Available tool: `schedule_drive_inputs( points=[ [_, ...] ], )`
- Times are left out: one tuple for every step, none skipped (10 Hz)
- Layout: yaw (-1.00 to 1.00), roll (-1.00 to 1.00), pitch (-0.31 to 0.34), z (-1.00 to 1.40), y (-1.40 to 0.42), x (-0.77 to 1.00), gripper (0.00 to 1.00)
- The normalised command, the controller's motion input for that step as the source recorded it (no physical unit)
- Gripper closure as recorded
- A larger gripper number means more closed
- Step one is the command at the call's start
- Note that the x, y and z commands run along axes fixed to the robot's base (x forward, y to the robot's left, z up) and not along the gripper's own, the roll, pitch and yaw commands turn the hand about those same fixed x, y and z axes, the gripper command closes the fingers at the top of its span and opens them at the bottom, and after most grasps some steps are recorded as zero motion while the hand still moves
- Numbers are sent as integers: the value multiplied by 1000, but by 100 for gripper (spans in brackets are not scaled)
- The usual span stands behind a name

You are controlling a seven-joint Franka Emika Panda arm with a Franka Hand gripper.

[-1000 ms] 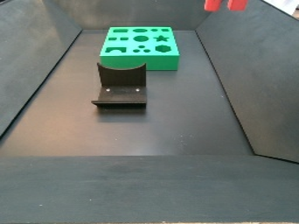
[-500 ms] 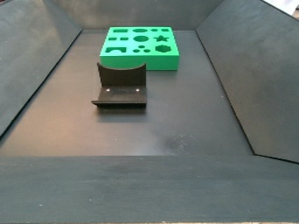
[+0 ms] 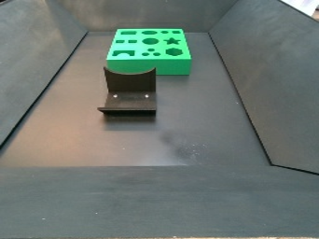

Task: Pick up the square-circle object. Move up. Rotate the square-circle object. Move to above the board. Insert the square-circle object.
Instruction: Move to above the board, then insert the square-circle object.

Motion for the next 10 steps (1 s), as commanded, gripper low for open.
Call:
schedule_drive_inputs(
  points=[
    [11, 6, 127, 119, -1000, 337, 100],
    [14, 6, 132, 124, -1000, 353, 100],
    [14, 12, 131, 107, -766, 302, 100],
    [11, 25, 129, 74, -512, 224, 100],
    [9, 39, 123, 49, -287, 155, 100],
    [0, -1, 0, -34, 0, 0, 100],
    [0, 144, -194, -597, -103, 0, 100],
    [29, 167, -213, -700, -143, 0, 100],
    [63, 157, -171, -760, -166, 109, 100],
    [63, 143, -151, -811, -217, 194, 100]
  ],
)
